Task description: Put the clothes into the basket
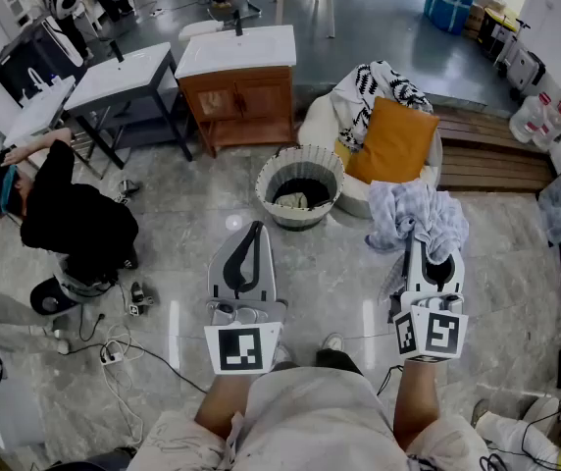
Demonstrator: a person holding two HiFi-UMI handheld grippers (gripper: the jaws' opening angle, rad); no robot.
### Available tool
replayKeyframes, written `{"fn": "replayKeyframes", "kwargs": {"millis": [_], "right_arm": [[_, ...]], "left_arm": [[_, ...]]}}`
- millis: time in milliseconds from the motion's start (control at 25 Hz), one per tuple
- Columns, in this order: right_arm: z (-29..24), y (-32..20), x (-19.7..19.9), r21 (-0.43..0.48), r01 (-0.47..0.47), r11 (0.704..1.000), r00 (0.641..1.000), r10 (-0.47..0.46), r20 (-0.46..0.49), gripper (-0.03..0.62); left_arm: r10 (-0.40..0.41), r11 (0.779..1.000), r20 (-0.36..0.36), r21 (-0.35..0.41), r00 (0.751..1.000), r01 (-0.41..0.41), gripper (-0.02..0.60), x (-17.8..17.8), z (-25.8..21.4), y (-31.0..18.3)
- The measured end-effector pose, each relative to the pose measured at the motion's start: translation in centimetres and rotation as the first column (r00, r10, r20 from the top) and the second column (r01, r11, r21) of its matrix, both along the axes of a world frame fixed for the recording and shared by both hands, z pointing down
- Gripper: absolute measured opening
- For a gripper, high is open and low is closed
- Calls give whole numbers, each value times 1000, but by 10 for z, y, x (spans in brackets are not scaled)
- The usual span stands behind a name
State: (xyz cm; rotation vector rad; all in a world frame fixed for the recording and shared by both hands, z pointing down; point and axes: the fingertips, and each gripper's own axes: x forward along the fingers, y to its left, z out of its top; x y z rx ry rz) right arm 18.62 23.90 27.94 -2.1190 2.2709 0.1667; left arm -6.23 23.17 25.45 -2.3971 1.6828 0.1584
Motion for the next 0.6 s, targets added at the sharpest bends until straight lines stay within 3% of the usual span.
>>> {"fn": "replayKeyframes", "kwargs": {"millis": [360,600], "right_arm": [[4,7,-60,-8,16,1000,995,-16,-99,103],[11,9,-92,-14,27,1000,996,-28,-81,104]], "left_arm": [[-40,999,-10,-27,999,40,6,-59,10,14],[-62,998,-24,-35,998,61,6,-98,19,23]]}}
